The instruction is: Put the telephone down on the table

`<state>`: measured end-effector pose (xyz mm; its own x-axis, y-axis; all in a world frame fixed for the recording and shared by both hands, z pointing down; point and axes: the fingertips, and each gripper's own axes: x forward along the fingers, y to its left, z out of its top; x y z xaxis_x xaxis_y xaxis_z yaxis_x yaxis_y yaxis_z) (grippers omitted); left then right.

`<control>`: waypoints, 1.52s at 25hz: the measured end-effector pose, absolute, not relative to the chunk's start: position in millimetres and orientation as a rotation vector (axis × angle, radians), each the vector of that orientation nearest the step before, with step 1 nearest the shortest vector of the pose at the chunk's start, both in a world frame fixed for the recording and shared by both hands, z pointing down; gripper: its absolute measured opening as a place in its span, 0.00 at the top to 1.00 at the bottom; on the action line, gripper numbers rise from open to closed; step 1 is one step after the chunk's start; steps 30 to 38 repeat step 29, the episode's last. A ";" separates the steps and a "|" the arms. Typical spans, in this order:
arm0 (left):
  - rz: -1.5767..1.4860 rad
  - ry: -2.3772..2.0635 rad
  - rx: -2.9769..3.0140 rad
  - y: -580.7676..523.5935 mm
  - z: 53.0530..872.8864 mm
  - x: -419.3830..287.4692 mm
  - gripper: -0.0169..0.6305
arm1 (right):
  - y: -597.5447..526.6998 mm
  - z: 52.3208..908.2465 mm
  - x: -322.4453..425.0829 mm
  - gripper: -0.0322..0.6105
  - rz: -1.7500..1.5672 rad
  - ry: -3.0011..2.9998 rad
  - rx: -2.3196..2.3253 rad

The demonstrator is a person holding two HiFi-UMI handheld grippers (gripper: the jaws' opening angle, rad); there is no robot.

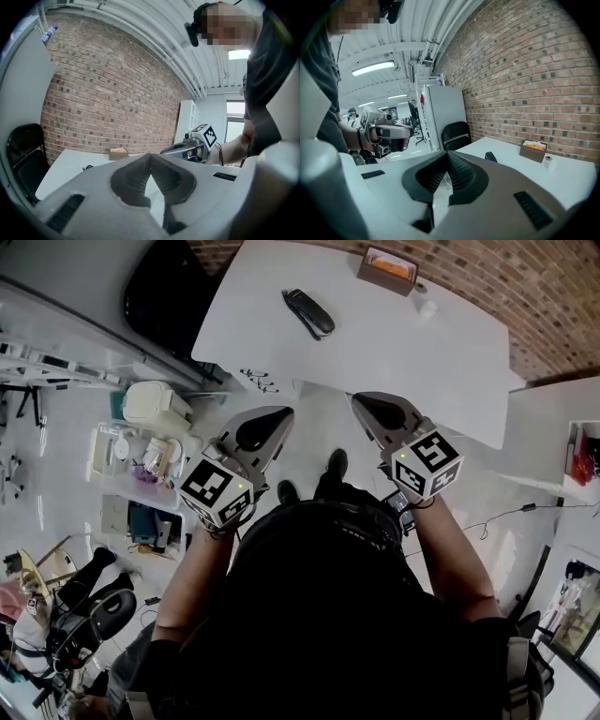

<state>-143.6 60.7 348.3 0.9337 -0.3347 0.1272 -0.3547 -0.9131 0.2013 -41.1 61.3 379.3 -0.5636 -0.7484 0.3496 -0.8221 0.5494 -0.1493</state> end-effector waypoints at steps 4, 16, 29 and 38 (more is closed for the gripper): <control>0.121 -0.505 2.880 85.7 344.1 -170.3 0.96 | 87.2 371.4 -73.1 0.93 0.423 -2.559 1.318; 0.067 -0.486 2.905 133.4 340.9 -218.4 0.96 | 138.7 359.2 -128.7 0.93 0.370 -2.571 1.328; 0.049 -0.489 2.933 142.8 335.1 -222.8 0.96 | 147.6 352.9 -136.8 0.93 0.337 -2.581 1.320; 0.049 -0.489 2.933 142.8 335.1 -222.8 0.96 | 147.6 352.9 -136.8 0.93 0.337 -2.581 1.320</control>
